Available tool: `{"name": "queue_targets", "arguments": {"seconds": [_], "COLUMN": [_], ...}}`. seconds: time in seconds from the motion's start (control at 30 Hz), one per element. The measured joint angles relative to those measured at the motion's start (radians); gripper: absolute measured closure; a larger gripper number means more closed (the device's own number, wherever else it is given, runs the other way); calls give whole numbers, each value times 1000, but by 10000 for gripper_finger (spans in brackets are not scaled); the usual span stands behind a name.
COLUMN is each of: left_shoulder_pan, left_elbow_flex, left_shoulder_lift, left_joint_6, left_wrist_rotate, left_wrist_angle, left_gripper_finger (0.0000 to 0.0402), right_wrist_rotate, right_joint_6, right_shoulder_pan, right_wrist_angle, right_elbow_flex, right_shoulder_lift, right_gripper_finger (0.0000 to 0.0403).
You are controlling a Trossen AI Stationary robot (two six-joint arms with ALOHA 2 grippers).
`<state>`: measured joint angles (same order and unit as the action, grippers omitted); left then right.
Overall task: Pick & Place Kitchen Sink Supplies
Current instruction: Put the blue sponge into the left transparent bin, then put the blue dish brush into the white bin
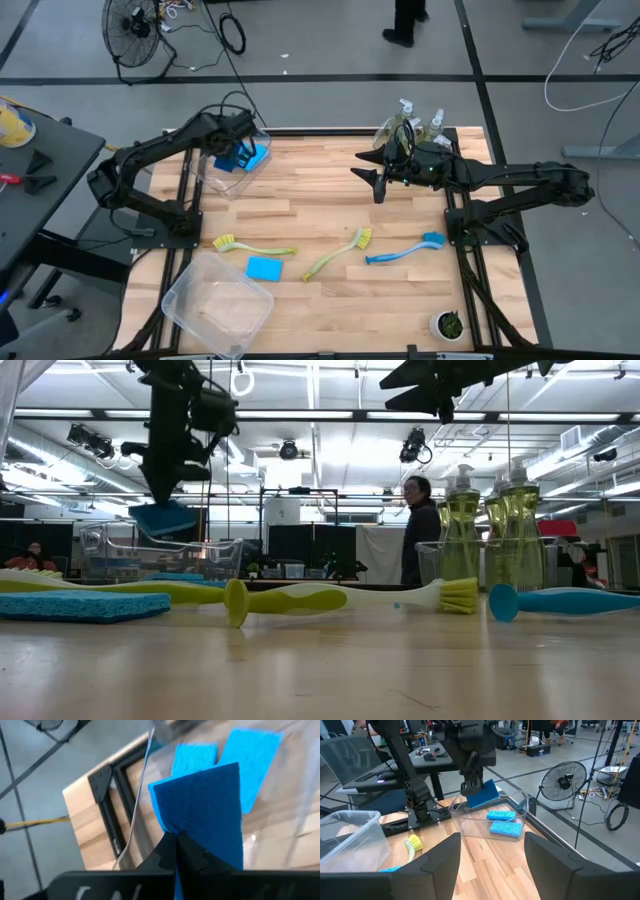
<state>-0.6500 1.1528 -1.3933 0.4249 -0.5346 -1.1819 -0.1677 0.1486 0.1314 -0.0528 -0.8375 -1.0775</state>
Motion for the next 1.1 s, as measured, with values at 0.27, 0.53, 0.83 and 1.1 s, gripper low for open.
{"name": "queue_targets", "arguments": {"seconds": [0.27,0.53,0.83,1.1], "left_shoulder_pan": [-10,-10,-10,-10], "left_elbow_flex": [-89,-128,-128,-128], "left_shoulder_lift": [0,0,0,0], "left_joint_6": [-13,-17,-25,-28], "left_wrist_rotate": [17,16,41,38], "left_wrist_angle": [3,3,3,2], "left_gripper_finger": [400,393,376,267], "right_wrist_rotate": [0,0,0,0], "right_joint_6": [0,0,0,0], "right_shoulder_pan": [0,0,0,0], "right_wrist_angle": [0,0,0,0], "right_elbow_flex": [0,0,0,0], "right_shoulder_lift": [0,0,0,0], "right_gripper_finger": [183,183,183,183]}}
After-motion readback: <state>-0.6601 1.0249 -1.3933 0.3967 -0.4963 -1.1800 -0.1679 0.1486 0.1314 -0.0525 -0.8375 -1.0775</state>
